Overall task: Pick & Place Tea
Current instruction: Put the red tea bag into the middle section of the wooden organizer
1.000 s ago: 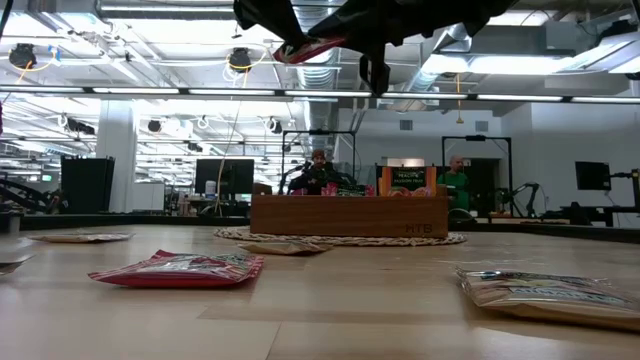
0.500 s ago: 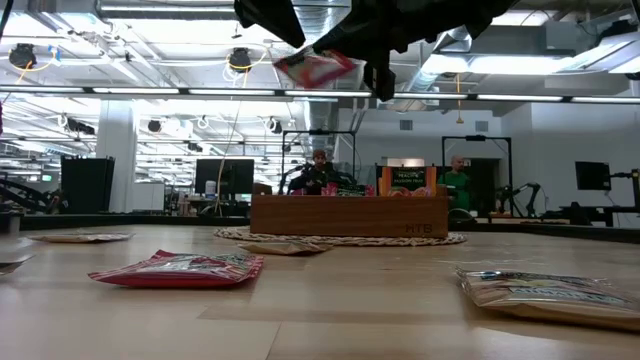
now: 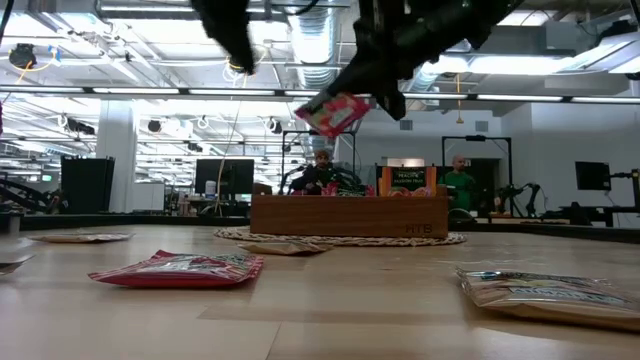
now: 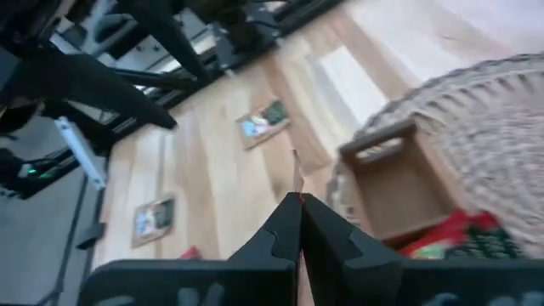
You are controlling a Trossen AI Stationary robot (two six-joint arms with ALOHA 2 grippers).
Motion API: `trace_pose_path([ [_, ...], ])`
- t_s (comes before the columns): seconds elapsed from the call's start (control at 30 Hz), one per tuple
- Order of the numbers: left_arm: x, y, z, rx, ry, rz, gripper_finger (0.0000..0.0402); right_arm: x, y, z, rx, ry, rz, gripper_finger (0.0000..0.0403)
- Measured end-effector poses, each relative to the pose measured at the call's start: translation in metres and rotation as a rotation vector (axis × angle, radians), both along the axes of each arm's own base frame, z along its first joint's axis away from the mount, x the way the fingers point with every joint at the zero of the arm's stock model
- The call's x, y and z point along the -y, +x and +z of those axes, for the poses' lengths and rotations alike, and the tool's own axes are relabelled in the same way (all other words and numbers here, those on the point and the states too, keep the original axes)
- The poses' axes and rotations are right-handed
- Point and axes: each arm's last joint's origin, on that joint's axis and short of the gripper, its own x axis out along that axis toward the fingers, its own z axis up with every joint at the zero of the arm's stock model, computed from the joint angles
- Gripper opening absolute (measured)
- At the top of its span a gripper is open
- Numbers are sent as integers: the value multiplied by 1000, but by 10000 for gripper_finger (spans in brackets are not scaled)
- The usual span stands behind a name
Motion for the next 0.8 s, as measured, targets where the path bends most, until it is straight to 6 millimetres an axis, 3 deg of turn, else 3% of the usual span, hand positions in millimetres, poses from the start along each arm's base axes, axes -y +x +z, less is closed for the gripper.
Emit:
trace_pose_path([
  [0.33, -3, -16, -39, -153, -26, 164, 158, 31, -11, -8, -18, -9, -91, 0],
  [0.5, -5, -24, -70, -192, -30, 223, 158, 36, -20, 5, 117, -11, -164, 0],
  [0.63, -4, -30, -82, -223, -32, 257, 158, 32, -37, 11, 240, -31, -309, 0],
  [0.8, -1, -33, -80, -205, -24, 256, 158, 10, -51, -10, 389, 2, -460, 0],
])
